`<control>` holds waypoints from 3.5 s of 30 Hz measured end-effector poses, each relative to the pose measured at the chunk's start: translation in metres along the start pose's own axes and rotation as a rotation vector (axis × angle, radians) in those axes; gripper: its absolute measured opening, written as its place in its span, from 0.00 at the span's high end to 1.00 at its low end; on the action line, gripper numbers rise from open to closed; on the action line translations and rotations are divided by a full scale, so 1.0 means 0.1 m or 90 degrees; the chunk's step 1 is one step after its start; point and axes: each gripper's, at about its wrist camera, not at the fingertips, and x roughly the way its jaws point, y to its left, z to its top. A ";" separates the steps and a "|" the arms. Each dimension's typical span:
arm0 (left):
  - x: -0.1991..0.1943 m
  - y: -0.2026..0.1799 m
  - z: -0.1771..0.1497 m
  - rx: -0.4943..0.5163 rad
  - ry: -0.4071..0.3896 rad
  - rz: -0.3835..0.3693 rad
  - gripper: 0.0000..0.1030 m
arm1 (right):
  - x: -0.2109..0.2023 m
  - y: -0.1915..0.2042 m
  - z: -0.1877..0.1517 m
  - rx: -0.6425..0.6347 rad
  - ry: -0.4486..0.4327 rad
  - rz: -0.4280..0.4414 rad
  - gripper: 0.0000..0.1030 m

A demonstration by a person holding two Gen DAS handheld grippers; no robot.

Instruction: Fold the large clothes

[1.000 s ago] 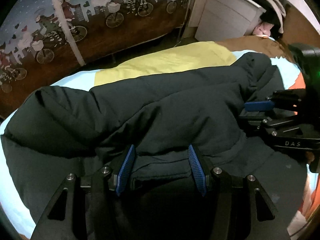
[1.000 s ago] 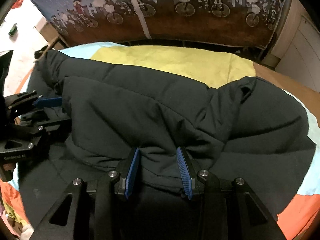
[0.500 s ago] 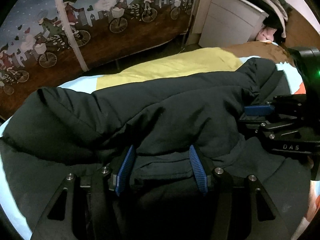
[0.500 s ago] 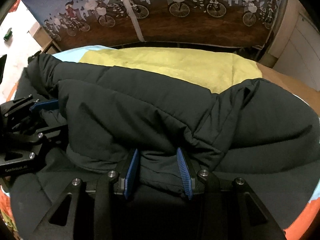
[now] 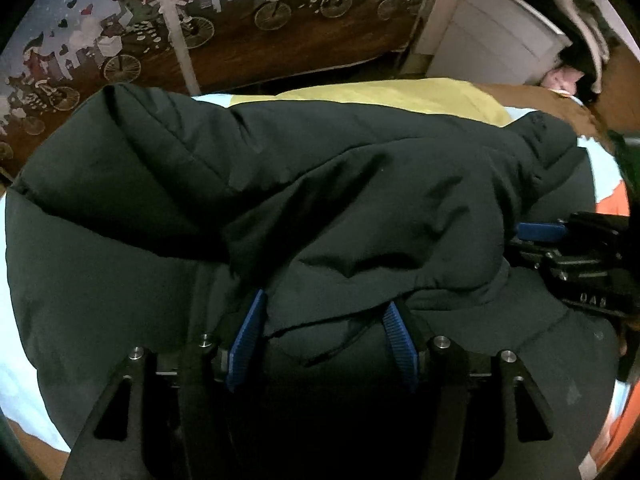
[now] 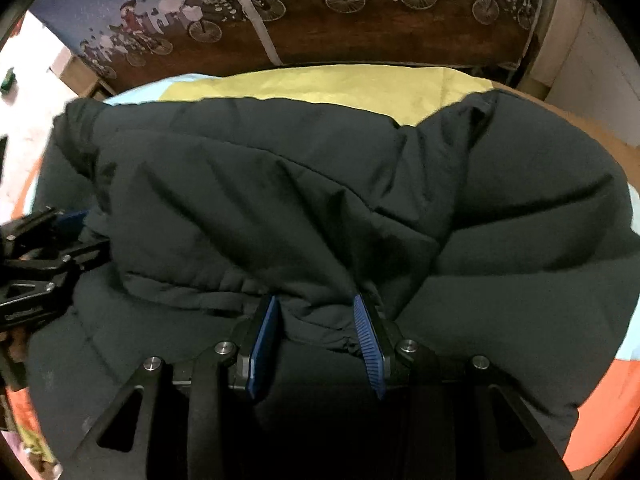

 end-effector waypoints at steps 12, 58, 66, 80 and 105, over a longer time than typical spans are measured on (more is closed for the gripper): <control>-0.61 0.05 -0.16 -0.167 -0.021 -0.043 0.47 | -0.70 -0.10 -0.25 0.095 -0.070 0.038 0.47; -2.49 -0.58 -2.48 -0.119 -0.346 0.057 0.19 | -2.37 1.28 -2.07 -0.056 -0.314 0.012 0.09; -2.45 -0.62 -2.87 -0.095 -0.365 0.082 0.18 | -2.34 1.38 -2.42 -0.059 -0.337 0.017 0.07; -2.36 -0.99 -3.42 -0.042 -0.370 0.074 0.18 | -2.16 1.36 -3.26 -0.072 -0.336 0.000 0.06; -1.67 -1.21 -4.40 0.011 -0.232 0.050 0.18 | -1.63 1.14 -4.21 -0.016 -0.222 0.007 0.05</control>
